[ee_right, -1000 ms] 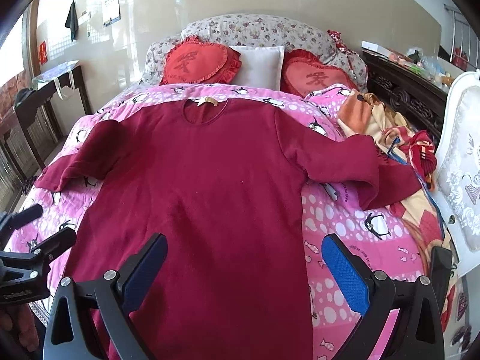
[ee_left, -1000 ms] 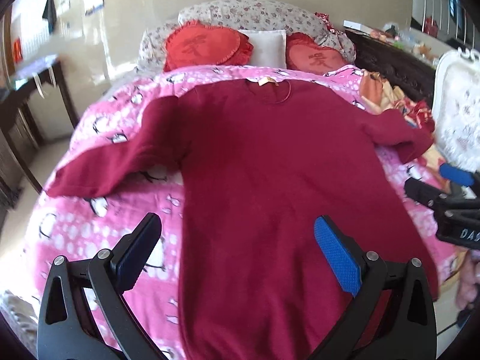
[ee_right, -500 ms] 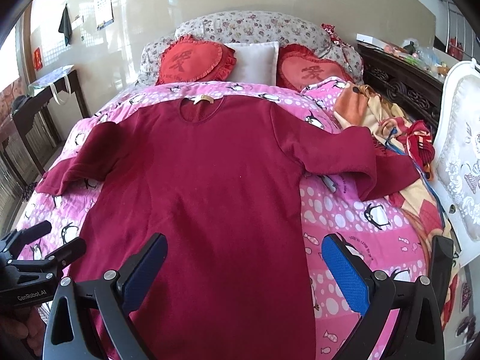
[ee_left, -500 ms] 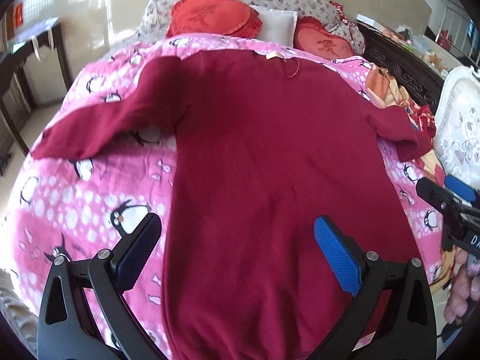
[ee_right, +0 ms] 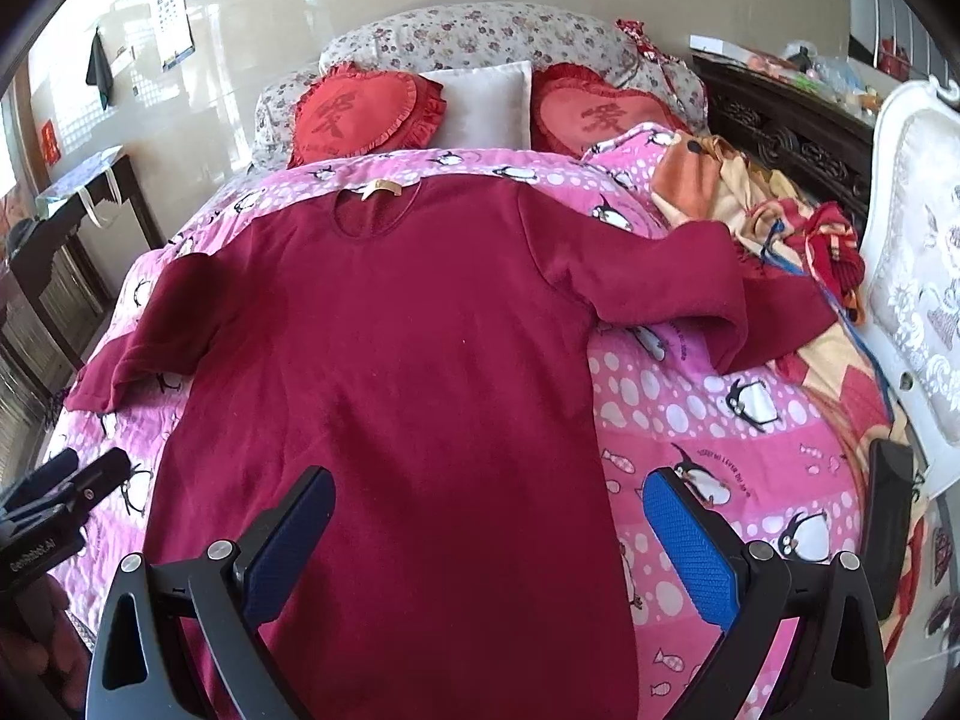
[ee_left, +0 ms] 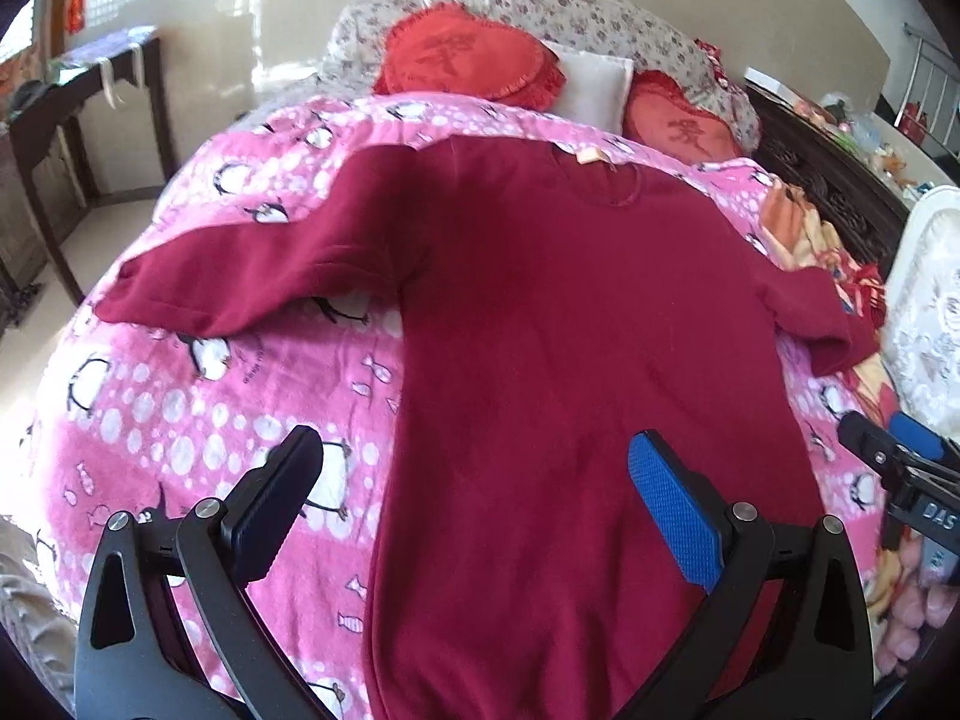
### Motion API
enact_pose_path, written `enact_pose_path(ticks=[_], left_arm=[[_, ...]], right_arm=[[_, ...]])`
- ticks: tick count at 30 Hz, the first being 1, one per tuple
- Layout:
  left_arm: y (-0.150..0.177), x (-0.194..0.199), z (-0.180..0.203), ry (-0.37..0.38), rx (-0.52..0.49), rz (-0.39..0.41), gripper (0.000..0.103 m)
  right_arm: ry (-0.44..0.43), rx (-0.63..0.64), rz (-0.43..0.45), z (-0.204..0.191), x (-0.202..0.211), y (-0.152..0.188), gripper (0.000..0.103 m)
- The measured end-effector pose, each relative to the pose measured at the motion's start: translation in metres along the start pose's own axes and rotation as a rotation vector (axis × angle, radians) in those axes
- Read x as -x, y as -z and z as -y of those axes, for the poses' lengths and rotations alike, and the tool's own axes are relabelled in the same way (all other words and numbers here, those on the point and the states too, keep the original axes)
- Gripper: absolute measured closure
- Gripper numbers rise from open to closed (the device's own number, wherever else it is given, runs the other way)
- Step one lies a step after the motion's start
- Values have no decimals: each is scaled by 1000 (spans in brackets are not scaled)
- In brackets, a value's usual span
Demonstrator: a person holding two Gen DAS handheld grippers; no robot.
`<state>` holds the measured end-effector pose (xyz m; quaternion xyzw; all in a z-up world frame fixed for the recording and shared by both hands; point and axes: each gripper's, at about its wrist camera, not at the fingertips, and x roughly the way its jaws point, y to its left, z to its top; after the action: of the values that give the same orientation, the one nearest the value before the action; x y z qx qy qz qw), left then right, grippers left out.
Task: Fold small clothes
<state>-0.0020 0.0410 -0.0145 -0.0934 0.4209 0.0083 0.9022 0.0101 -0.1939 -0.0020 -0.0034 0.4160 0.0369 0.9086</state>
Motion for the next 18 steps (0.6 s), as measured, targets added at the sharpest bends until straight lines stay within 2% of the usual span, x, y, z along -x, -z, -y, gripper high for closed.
enact_pose_path(ticks=[7, 12, 18], left_arm=[[-6, 0, -10, -42, 11, -4, 1], [-5, -5, -5, -84, -38, -17, 1], [0, -9, -4, -57, -25, -38, 1]], right_arm=[[29, 18, 9, -6, 2, -6, 1], [33, 21, 8, -6, 2, -8, 1], [36, 28, 5, -7, 1, -8, 1]])
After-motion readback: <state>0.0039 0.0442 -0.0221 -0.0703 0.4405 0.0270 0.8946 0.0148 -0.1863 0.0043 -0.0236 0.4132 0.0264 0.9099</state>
